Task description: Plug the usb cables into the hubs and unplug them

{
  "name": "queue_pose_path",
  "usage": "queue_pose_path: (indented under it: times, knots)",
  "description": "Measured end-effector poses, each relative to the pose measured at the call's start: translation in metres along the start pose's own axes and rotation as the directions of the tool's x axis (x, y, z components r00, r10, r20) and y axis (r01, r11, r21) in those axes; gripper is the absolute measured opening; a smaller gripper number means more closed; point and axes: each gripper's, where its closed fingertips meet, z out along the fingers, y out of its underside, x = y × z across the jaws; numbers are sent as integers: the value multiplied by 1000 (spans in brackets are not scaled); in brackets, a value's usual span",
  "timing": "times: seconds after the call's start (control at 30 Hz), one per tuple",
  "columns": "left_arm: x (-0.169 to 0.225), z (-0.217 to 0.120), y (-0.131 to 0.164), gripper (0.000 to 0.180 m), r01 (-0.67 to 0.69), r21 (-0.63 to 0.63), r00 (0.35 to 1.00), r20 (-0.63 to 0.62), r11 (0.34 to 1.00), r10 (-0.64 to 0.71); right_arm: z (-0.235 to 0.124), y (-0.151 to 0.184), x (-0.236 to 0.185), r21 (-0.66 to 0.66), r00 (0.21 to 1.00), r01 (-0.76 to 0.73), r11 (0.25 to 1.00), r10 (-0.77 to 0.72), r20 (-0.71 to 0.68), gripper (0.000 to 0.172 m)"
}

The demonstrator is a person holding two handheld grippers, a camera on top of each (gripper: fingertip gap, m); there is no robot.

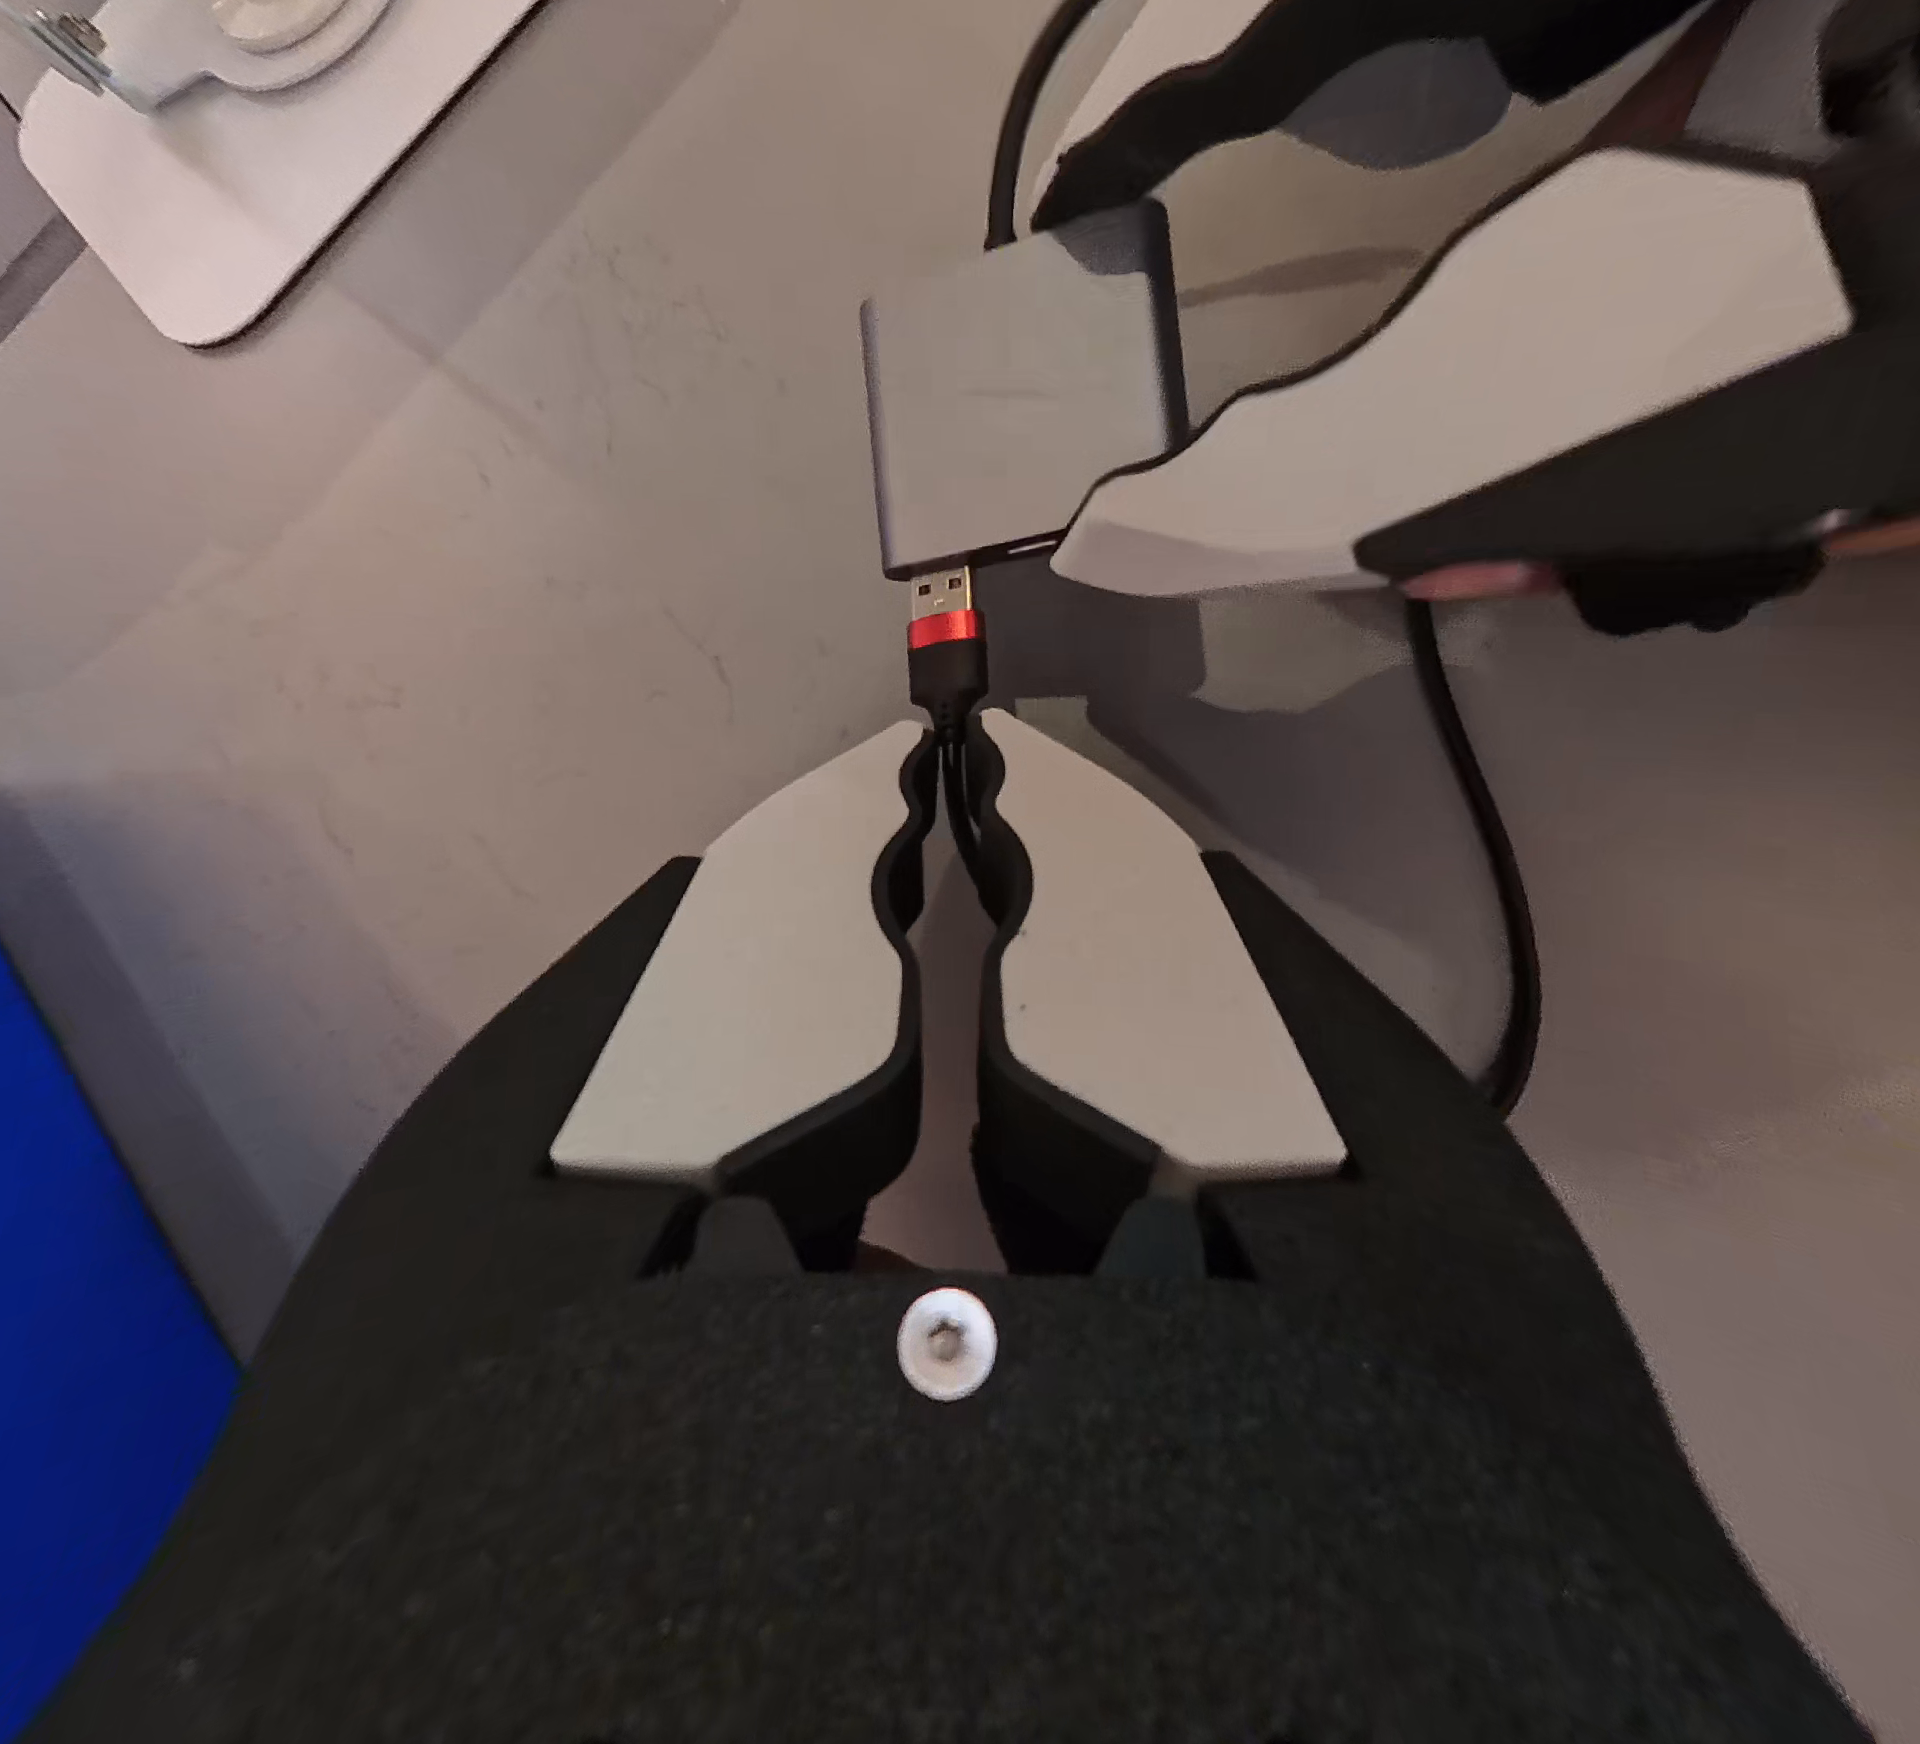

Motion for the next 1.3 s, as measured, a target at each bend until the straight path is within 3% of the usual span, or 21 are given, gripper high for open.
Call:
queue_pose_path:
  times: [0.2, 0.57, 0.77, 0.93, 1.0, 1.13, 1.2, 1.3]
  knots:
    - [-1, -1, -6, 4, 21, 68, 1000, -11, 997, -20, 0, 4, 2, -13, 956, -239, 971, 238, 174, 56]
    - [7, 10, 13, 4, -65, -25, 997, -46, 998, 64, 14, 29, -6, -144, 990, -35, 989, 54, 129, 56]
    - [6, 15, 15, 4, -65, -34, 997, -46, 997, 63, 16, 34, -9, -178, 977, -75, 981, 108, 184, 56]
    - [8, 15, 19, 4, -87, -44, 994, -69, 995, 84, 6, 32, -14, -208, 925, -124, 970, 188, 329, 64]
    - [10, 16, 21, 5, -96, -47, 992, -86, 994, 91, -9, 27, -11, -196, 926, -33, 980, 104, 363, 64]
    - [12, 19, 21, 5, -82, -39, 990, -114, 996, 77, -43, 4, 9, -138, 908, 278, 951, -213, 360, 73]
    - [11, 19, 20, 5, -78, -37, 990, -119, 996, 73, -46, -1, 19, -139, 829, 495, 858, -418, 371, 68]
    - [10, 20, 20, 5, -80, -39, 991, -112, 996, 75, -23, 15, 29, -134, 607, 769, 625, -649, 458, 51]
